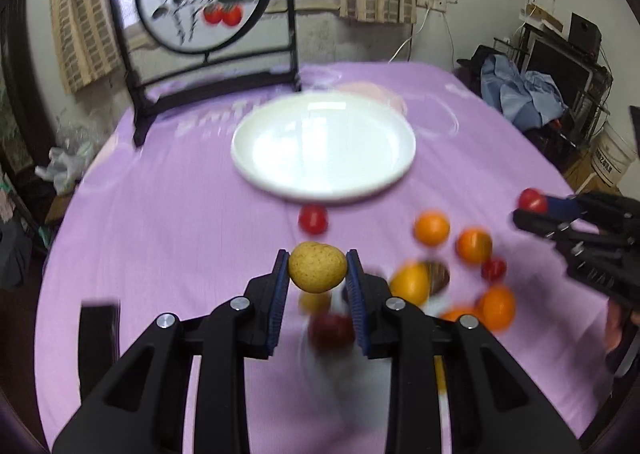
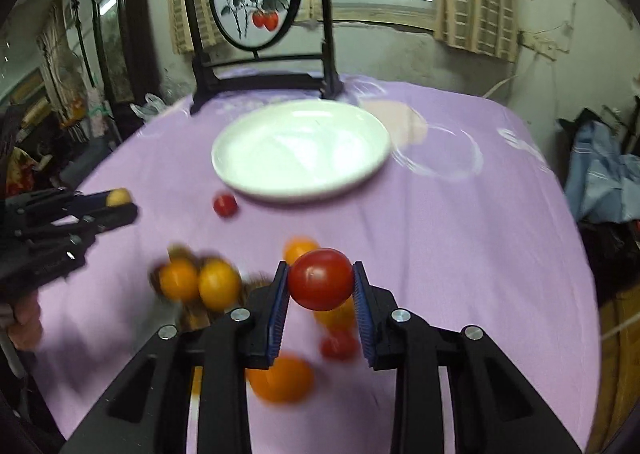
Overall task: Organize fruits
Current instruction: 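Carry both fruits over the white plate and open both tools to drop them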
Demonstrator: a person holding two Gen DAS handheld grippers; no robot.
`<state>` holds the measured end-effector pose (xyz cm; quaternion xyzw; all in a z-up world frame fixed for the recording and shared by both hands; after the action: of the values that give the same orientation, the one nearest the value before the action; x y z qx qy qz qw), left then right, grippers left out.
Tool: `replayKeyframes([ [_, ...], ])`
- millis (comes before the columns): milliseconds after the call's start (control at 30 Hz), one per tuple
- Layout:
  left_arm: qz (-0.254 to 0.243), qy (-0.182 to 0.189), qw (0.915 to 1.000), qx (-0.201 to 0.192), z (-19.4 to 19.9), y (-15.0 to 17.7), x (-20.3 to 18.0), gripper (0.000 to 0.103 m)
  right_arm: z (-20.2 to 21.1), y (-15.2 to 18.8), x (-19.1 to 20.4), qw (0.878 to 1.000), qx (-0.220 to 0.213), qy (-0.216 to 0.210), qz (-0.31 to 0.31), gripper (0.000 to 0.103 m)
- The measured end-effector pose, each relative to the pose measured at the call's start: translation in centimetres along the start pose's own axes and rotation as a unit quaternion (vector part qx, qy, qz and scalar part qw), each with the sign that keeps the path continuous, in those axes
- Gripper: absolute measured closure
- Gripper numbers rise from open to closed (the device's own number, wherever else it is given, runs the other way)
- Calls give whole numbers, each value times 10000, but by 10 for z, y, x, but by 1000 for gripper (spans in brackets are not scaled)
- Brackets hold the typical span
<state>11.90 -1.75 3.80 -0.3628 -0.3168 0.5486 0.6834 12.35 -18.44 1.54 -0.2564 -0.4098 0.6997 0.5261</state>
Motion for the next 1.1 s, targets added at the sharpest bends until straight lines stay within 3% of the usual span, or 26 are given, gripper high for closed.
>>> replayKeyframes([
  [100,63,-22,10000,35,-31,-27,-1,75,-42,-29,6,9998,-8,-217,-36,72],
  [233,353,-197,9988,268,-94,-51,9,75,-95,-50,-1,9999,107,-97,-89,71],
  [367,486,-297,9962,656,-151,-50,20,75,-145,-50,-3,9987,491,-109,-7,71],
  [500,415,-264,9944,930,-185,-40,22,75,-175,-40,-4,9968,792,-43,105,71],
  [533,409,-230,9941,979,-190,-38,22,75,-180,-40,-3,9967,809,-21,90,69],
  [567,375,-224,9938,1027,-194,-35,21,75,-184,-41,-3,9967,806,-42,36,60],
  [633,359,-311,9936,1025,-195,-35,24,69,-184,-41,-3,9970,779,-22,-30,53],
  [700,460,-335,9936,973,-193,-38,30,39,-180,-41,-2,9974,719,-68,-12,44],
  [933,713,-544,9931,761,-155,-37,43,32,-136,-40,-2,9983,549,-143,-117,44],
  [1100,604,-371,9955,633,-108,-24,25,24,-86,-27,1,9990,410,-190,-45,44],
])
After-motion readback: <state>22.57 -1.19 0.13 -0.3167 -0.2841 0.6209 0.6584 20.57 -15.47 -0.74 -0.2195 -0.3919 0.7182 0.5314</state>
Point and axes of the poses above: each gripper's, at about its wrist camera, not at the fingertips, and z roughly against the way its jaws point, x to its left, y to its underside, the point moved 7 cm from there along -z, roughly the way its jaws point, and after that the axes turned 15 degrees about -x, right-handed, at the moved point
